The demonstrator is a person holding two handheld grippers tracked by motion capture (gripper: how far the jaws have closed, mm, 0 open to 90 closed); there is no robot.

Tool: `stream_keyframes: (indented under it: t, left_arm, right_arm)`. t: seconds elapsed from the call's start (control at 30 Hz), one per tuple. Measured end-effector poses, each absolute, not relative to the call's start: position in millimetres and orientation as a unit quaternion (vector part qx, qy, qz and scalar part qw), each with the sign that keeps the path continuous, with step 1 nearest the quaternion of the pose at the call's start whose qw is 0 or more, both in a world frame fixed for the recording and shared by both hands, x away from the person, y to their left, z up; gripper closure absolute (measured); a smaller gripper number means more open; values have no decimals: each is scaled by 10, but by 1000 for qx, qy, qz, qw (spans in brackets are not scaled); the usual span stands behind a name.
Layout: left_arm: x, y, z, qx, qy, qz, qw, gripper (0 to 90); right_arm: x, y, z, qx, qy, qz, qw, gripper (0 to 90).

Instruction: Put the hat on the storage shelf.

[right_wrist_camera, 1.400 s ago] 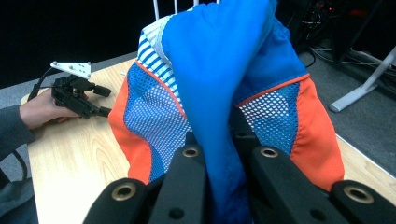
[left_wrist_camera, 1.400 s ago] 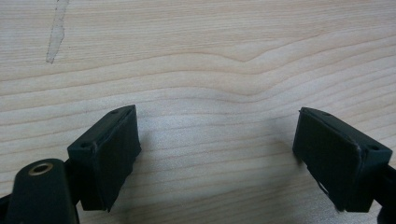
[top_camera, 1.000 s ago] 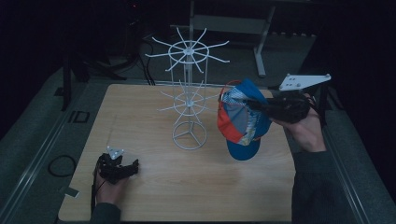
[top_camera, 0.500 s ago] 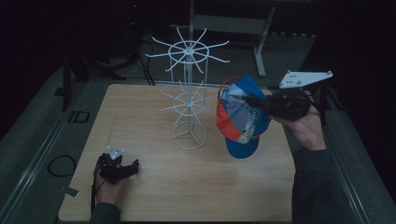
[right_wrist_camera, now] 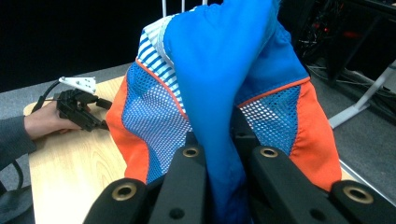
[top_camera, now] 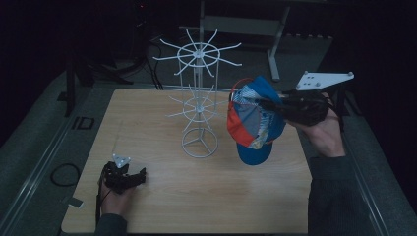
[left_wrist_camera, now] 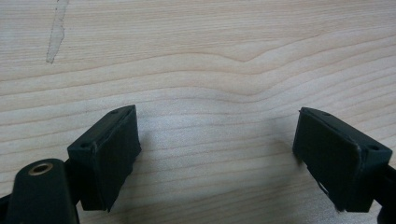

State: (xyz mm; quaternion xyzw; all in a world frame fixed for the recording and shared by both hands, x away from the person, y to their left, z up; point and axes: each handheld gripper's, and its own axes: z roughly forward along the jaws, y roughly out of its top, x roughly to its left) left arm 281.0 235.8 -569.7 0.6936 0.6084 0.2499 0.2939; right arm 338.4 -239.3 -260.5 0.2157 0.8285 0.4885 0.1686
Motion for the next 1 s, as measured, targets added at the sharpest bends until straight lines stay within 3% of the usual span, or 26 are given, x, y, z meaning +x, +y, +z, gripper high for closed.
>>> stream_keyframes:
  t: [1.0]
  left_arm:
    - [2816,2352,-5699,694,607,250,296,150]
  right_arm:
    - [3339,-2385,-2475,202,822,501,179,879]
